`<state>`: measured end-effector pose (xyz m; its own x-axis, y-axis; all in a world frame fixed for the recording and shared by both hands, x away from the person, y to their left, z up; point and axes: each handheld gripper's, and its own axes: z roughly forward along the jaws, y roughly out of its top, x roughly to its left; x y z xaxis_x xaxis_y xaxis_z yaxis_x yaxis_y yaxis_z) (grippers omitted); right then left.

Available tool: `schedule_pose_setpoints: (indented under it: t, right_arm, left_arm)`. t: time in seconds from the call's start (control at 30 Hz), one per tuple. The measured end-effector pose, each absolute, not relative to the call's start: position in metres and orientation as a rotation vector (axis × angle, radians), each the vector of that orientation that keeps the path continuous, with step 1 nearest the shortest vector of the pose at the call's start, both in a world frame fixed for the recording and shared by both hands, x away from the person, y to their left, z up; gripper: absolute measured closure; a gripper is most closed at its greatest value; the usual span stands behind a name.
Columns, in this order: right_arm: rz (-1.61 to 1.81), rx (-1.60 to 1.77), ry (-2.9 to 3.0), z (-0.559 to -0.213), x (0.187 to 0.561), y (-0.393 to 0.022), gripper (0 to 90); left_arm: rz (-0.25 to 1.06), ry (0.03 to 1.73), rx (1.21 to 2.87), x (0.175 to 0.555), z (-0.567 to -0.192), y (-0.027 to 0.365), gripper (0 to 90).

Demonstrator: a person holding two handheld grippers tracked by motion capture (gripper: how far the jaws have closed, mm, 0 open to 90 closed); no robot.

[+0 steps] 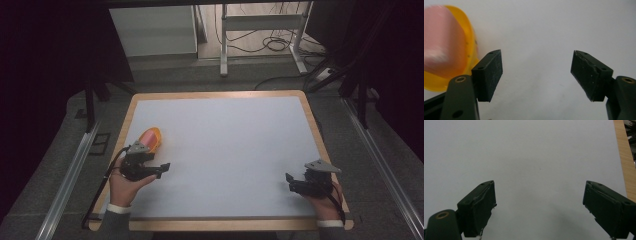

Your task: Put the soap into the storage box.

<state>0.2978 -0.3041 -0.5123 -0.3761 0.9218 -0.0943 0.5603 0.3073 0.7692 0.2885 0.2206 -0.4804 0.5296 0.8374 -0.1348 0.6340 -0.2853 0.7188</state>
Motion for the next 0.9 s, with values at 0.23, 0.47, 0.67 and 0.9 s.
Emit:
schedule_pose_setpoints:
  t: [0.23, 0.47, 0.67, 0.9]
  right_arm:
    - [0.888, 1.305, 2.046, -0.512, 0.297, -0.303, 11.1]
    - [0.887, 1.296, 2.046, -0.512, 0.297, -0.302, 11.1]
    - [0.886, 1.291, 2.045, -0.512, 0.297, -0.302, 11.1]
    - [0.885, 1.29, 2.037, -0.511, 0.296, -0.303, 11.1]
  left_arm:
    - [0.31, 1.188, 2.043, 0.28, -0.5, 0.218, 25.4]
    - [0.293, 1.2, 2.047, 0.279, -0.508, 0.218, 24.9]
    - [0.287, 1.192, 2.05, 0.28, -0.509, 0.219, 24.9]
    - [0.289, 1.192, 2.042, 0.282, -0.508, 0.223, 24.9]
